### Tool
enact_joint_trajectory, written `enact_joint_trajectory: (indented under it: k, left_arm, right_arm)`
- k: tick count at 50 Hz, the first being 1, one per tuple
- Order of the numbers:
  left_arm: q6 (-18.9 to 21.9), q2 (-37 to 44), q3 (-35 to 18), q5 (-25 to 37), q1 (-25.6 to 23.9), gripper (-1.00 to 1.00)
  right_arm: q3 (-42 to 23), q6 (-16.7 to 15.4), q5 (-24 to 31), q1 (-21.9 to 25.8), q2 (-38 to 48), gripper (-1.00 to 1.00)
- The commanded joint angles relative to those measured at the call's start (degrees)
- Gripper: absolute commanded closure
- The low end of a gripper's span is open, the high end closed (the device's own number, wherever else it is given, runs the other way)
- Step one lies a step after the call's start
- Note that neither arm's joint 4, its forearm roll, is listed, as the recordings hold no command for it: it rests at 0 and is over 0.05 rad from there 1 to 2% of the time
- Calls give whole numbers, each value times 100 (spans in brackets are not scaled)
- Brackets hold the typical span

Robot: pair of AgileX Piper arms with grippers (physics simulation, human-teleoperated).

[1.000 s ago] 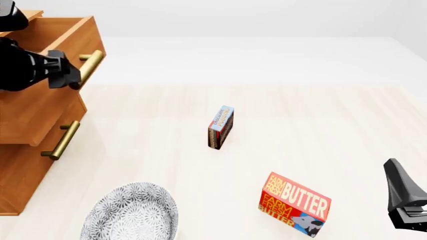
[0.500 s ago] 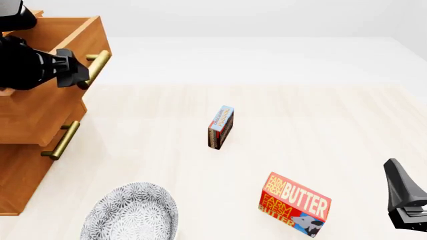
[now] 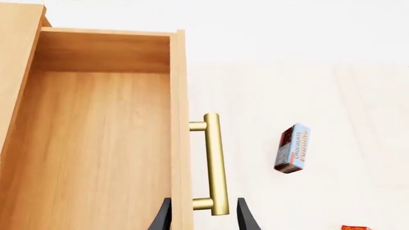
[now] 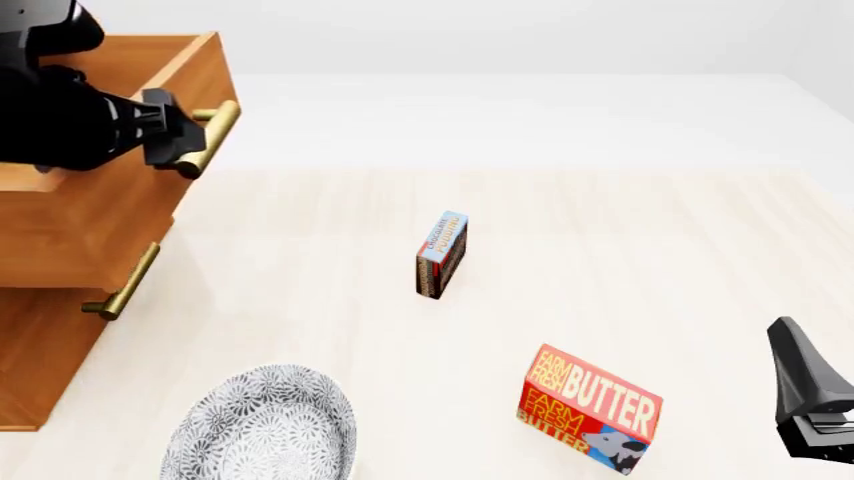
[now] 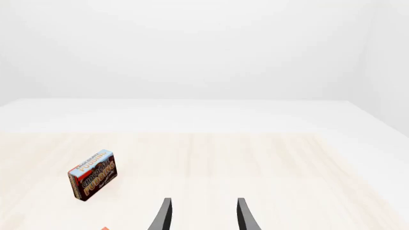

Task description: Put the chocolate pudding in the top drawer of the cabinet and close it.

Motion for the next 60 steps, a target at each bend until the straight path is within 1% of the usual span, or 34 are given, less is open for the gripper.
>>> enact_joint_trajectory:
  k: [1, 12, 26, 36, 55, 60]
  left_arm:
    - [68, 432, 27, -94, -154, -100]
    - [28, 519, -48, -117, -375, -100]
    - [-39, 504, 68, -204, -476, -100]
    - [-29, 505, 52, -204, -493, -100]
    - [-71, 677, -35, -319, -685, -100]
    - [-103, 679, 25, -418, -746, -100]
  right_arm:
    - [0, 0, 0, 1, 0, -100]
    - [0, 0, 0, 0, 1, -100]
    - [0, 0, 0, 0, 0, -100]
    - [0, 0, 0, 0, 0, -100]
    - [0, 1, 0, -1, 0, -100]
    - [0, 0, 0, 1, 0, -100]
